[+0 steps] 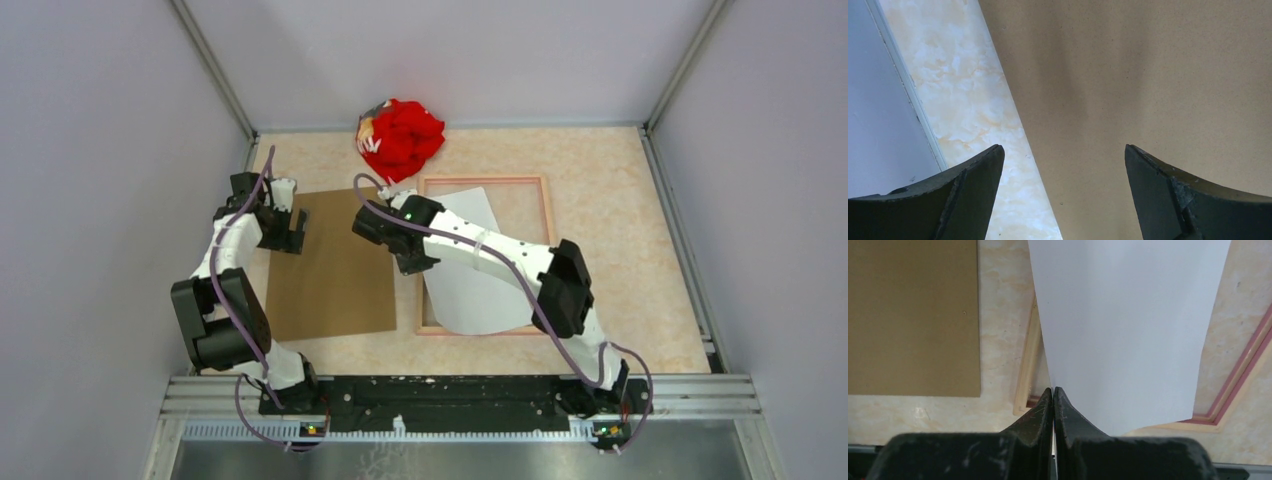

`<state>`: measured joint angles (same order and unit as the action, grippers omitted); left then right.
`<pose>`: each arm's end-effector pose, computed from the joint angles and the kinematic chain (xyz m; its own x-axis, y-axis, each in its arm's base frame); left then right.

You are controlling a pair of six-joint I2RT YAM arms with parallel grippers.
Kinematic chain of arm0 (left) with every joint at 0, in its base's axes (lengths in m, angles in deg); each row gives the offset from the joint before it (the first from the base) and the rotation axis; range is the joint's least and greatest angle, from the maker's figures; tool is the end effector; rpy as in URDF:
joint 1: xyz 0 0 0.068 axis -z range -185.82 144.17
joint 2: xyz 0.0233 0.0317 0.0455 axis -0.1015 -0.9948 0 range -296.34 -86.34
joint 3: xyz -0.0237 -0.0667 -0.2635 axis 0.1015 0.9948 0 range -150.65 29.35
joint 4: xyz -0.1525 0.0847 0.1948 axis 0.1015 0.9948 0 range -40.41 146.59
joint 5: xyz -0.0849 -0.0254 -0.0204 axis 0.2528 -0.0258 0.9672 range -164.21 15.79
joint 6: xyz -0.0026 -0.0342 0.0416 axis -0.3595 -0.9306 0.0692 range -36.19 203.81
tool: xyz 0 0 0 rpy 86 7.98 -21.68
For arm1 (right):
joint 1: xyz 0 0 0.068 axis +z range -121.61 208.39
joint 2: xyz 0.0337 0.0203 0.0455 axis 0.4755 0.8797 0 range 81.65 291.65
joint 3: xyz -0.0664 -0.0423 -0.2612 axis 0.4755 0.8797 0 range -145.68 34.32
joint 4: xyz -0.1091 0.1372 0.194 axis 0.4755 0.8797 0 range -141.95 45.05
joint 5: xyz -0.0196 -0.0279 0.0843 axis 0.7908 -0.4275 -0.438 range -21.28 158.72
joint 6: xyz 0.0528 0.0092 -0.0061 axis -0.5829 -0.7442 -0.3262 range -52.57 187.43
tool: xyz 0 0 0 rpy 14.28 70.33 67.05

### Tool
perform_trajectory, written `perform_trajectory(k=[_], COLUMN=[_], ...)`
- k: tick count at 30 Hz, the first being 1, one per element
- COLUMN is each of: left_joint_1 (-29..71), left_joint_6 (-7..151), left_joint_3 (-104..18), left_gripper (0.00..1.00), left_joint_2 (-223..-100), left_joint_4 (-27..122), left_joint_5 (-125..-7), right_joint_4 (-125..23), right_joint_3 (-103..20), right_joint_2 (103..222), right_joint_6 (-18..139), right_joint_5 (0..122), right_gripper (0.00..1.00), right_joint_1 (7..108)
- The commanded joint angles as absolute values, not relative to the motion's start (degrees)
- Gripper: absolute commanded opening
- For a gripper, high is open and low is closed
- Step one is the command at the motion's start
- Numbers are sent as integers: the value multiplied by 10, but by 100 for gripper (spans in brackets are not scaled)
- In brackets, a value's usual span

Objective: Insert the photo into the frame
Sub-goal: Turn over the photo from the photo frame.

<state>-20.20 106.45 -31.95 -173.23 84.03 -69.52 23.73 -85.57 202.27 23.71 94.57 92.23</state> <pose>0.2984 0.0735 0.2306 -0.8545 0.1770 -0.4883 0.1312 0.9832 0.1268 0.2014 0.3747 0.2944 -0.8368 -0.2927 -0.4628 -0.2549 0.9562 -0.1438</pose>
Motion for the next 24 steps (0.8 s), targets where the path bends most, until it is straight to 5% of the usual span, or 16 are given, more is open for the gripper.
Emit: perform_trajectory(k=[1, 24], left_joint_1=[-203, -202], left_joint_6=[1068, 1076], left_joint_3=[-313, -314], left_gripper=[97, 96], left_joint_2=[-1709, -1712], left_joint_4=[826, 821], left_joint_5=[-697, -702], right_joint_4=[250, 162], right_joint_3=[-881, -770], right_joint_2=[2035, 2019], right_joint_6=[128, 33], right_joint_5=[967, 1011], right_gripper=[0, 0], right_joint_1=[905, 844])
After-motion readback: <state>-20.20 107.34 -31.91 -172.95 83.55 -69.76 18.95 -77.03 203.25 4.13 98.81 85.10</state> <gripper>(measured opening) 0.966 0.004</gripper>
